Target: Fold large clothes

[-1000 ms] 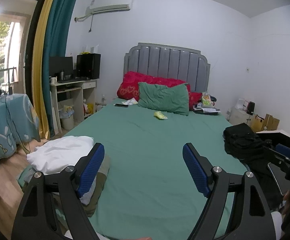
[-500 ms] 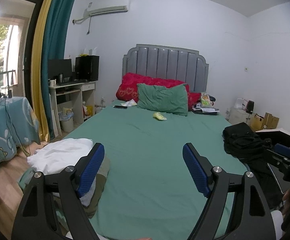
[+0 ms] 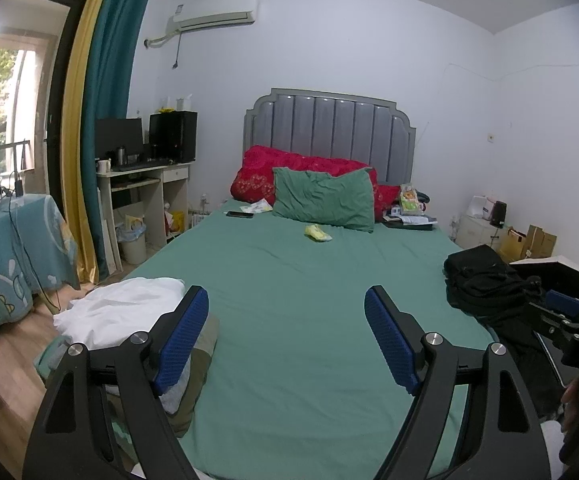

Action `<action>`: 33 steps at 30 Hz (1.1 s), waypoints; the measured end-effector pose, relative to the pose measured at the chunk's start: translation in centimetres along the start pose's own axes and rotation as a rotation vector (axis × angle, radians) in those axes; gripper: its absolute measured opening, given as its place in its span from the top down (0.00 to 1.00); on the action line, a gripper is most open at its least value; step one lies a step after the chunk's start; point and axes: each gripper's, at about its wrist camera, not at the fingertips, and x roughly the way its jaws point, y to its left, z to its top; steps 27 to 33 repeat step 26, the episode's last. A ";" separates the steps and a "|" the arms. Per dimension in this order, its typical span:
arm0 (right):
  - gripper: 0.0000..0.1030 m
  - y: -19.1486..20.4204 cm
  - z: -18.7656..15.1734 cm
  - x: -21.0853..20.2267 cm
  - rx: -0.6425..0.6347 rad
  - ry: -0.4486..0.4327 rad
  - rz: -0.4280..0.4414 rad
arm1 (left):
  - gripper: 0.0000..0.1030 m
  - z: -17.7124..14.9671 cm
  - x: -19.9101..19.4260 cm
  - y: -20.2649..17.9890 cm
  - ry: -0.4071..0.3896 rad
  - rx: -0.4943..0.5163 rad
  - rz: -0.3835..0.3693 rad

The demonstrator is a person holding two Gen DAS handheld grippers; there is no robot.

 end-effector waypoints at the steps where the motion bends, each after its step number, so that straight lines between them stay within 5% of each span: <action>1: 0.01 0.0 0.0 0.0 -0.001 0.000 0.000 | 0.19 0.0 0.0 0.0 0.001 -0.001 0.000; 33: 0.01 0.6 -0.8 -0.3 0.005 -0.003 0.005 | 0.19 0.3 0.0 0.3 -0.003 0.005 -0.027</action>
